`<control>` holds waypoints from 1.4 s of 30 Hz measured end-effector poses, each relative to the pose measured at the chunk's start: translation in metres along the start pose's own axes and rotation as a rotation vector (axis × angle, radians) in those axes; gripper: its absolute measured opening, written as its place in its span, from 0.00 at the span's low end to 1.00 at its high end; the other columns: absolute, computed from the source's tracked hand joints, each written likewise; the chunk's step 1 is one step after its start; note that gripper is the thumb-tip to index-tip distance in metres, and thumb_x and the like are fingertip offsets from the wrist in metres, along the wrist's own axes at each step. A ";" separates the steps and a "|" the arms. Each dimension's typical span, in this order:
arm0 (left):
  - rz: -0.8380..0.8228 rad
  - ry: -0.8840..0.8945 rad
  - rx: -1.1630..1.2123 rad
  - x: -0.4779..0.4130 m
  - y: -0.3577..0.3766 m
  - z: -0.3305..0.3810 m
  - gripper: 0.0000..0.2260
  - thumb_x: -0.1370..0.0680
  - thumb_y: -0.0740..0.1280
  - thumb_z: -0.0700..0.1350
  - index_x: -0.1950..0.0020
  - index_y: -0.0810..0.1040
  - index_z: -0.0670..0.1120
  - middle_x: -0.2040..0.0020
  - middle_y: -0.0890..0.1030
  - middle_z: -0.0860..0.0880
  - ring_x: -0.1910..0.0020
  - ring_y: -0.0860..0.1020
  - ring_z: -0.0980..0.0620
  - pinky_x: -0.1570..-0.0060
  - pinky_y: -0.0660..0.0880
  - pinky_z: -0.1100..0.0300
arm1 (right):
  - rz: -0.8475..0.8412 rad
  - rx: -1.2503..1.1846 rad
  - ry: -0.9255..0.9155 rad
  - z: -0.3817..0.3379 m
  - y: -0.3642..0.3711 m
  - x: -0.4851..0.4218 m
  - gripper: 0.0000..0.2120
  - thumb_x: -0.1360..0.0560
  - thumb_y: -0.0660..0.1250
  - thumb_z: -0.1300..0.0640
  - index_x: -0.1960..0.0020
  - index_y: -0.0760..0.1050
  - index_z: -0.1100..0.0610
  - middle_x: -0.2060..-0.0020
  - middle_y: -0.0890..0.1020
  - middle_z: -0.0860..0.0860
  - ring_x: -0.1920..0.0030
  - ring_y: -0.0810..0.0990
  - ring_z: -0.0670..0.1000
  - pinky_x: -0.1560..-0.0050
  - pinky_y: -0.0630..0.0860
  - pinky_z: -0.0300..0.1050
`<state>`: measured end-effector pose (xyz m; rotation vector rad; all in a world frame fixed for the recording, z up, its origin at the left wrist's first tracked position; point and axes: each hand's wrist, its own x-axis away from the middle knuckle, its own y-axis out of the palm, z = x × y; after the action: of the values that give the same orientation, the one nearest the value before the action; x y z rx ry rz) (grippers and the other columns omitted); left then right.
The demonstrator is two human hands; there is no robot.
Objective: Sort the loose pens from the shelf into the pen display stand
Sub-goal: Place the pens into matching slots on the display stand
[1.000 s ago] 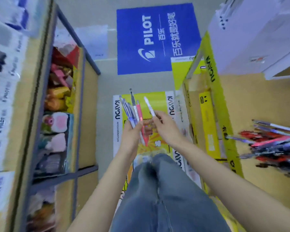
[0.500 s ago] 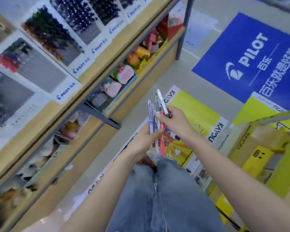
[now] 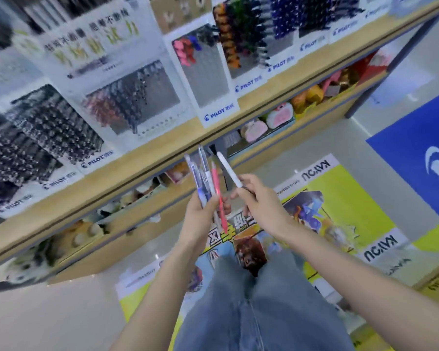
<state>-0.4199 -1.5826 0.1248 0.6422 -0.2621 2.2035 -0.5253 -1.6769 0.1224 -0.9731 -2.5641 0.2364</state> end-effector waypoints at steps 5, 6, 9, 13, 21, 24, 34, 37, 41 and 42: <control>0.088 0.009 0.063 -0.008 -0.041 0.011 0.09 0.19 0.59 0.40 0.40 0.71 0.39 0.57 0.79 0.45 0.59 0.81 0.51 0.55 0.78 0.57 | 0.035 0.143 0.033 -0.001 0.029 -0.009 0.09 0.20 0.56 0.60 0.40 0.67 0.59 0.57 0.74 0.46 0.64 0.72 0.41 0.67 0.66 0.31; 0.092 0.010 0.068 -0.008 -0.045 0.013 0.09 0.19 0.58 0.40 0.40 0.71 0.39 0.56 0.79 0.46 0.59 0.80 0.51 0.56 0.78 0.58 | 0.049 0.135 0.042 -0.002 0.033 -0.012 0.11 0.20 0.56 0.61 0.38 0.67 0.60 0.55 0.74 0.48 0.61 0.73 0.44 0.66 0.65 0.31; 0.090 0.022 0.108 -0.007 -0.050 0.018 0.08 0.19 0.58 0.38 0.41 0.72 0.43 0.56 0.81 0.49 0.60 0.79 0.54 0.56 0.79 0.60 | 0.076 0.078 0.029 -0.007 0.041 -0.018 0.10 0.21 0.58 0.62 0.39 0.67 0.59 0.52 0.77 0.48 0.57 0.74 0.37 0.61 0.65 0.23; 0.123 -0.002 0.153 -0.007 -0.051 0.018 0.06 0.19 0.58 0.39 0.44 0.72 0.43 0.58 0.80 0.50 0.61 0.78 0.54 0.54 0.79 0.58 | 0.081 -0.079 -0.005 -0.018 0.042 -0.029 0.06 0.22 0.61 0.62 0.50 0.68 0.51 0.58 0.82 0.44 0.64 0.76 0.36 0.60 0.70 0.26; 0.334 -0.012 0.315 -0.036 -0.036 0.044 0.06 0.19 0.58 0.41 0.46 0.73 0.42 0.63 0.77 0.49 0.70 0.76 0.58 0.63 0.77 0.63 | 0.031 -0.179 -0.125 -0.042 0.030 -0.078 0.02 0.24 0.65 0.58 0.53 0.73 0.53 0.66 0.79 0.48 0.68 0.75 0.45 0.65 0.74 0.41; 0.357 -0.005 0.439 -0.054 -0.028 0.058 0.10 0.19 0.59 0.41 0.41 0.73 0.38 0.55 0.82 0.46 0.69 0.77 0.57 0.65 0.76 0.63 | -0.002 -0.091 -0.239 -0.046 0.028 -0.094 0.03 0.22 0.61 0.57 0.48 0.70 0.53 0.60 0.77 0.44 0.60 0.76 0.44 0.57 0.74 0.41; 0.375 0.026 0.647 -0.088 -0.006 0.080 0.07 0.20 0.62 0.41 0.49 0.77 0.39 0.65 0.76 0.47 0.68 0.75 0.54 0.66 0.75 0.63 | -0.085 0.063 -0.468 -0.051 0.009 -0.125 0.07 0.25 0.65 0.62 0.47 0.76 0.58 0.56 0.81 0.46 0.56 0.78 0.37 0.54 0.71 0.27; 0.327 -0.043 0.702 -0.092 -0.007 0.084 0.09 0.21 0.62 0.43 0.50 0.77 0.38 0.75 0.72 0.50 0.73 0.72 0.54 0.65 0.73 0.61 | -0.037 0.012 -0.520 -0.055 0.009 -0.127 0.07 0.26 0.68 0.62 0.48 0.77 0.60 0.57 0.82 0.48 0.56 0.80 0.39 0.53 0.74 0.30; 0.297 -0.085 0.655 -0.093 -0.020 0.082 0.13 0.21 0.62 0.43 0.64 0.72 0.40 0.79 0.71 0.50 0.73 0.71 0.53 0.66 0.74 0.61 | 0.002 -0.064 -0.531 -0.061 0.021 -0.125 0.06 0.26 0.68 0.57 0.49 0.76 0.56 0.56 0.82 0.49 0.57 0.82 0.45 0.54 0.78 0.37; 0.273 -0.083 0.627 -0.092 -0.026 0.081 0.12 0.21 0.62 0.42 0.63 0.72 0.40 0.78 0.71 0.50 0.73 0.71 0.54 0.68 0.74 0.63 | 0.017 -0.062 -0.541 -0.063 0.026 -0.124 0.05 0.26 0.68 0.57 0.50 0.77 0.55 0.58 0.82 0.48 0.59 0.82 0.43 0.55 0.77 0.36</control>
<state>-0.3212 -1.6570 0.1449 1.0884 0.3393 2.5333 -0.3988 -1.7385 0.1358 -1.0696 -3.0632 0.4845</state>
